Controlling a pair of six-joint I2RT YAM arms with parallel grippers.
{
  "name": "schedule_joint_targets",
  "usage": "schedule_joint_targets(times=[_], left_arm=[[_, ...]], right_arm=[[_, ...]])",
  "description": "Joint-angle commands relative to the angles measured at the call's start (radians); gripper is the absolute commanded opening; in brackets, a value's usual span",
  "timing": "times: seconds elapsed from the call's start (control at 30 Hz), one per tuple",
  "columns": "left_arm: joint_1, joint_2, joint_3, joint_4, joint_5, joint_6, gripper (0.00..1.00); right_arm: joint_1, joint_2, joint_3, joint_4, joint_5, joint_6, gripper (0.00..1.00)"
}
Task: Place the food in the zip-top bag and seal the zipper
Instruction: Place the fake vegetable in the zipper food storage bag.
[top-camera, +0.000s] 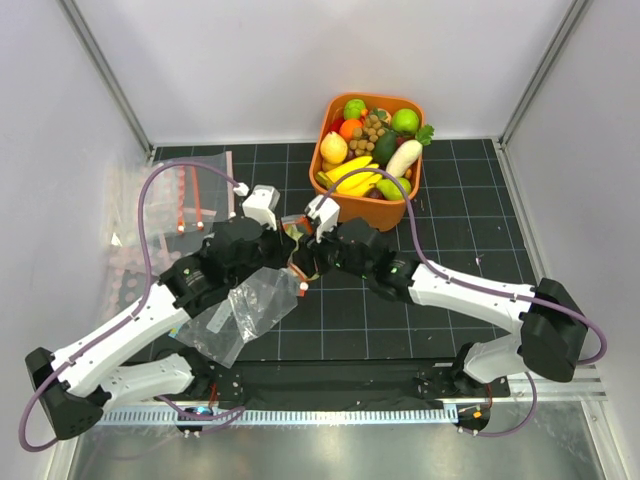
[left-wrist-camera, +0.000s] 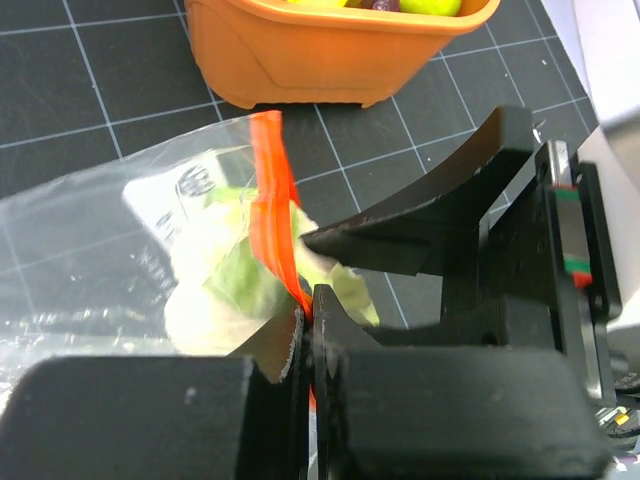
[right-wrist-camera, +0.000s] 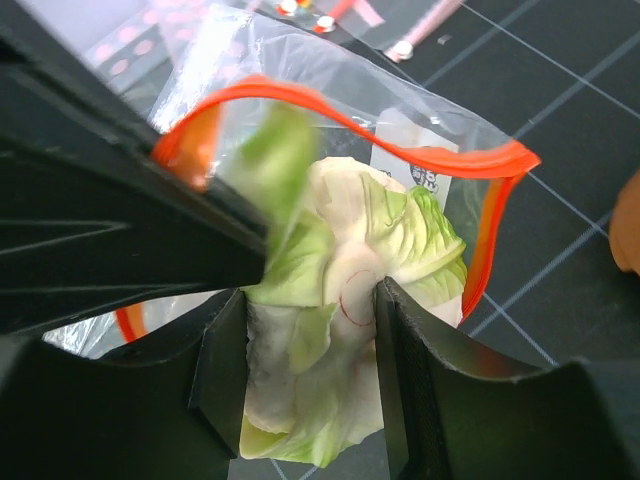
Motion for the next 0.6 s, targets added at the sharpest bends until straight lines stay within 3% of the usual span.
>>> schedule_joint_targets(times=[0.0, 0.2, 0.57], left_arm=[[0.001, -0.025, 0.0, 0.083, -0.01, 0.005, 0.0], [0.001, -0.027, 0.0, 0.082, -0.027, 0.011, 0.0], [0.001, -0.044, -0.013, 0.089, -0.023, 0.014, 0.0]], right_arm=[[0.038, -0.013, 0.004, 0.119, -0.174, -0.09, 0.23], [0.087, -0.028, 0.002, 0.101, -0.224, -0.155, 0.22], [0.086, -0.074, -0.057, 0.197, -0.07, -0.046, 0.17]])
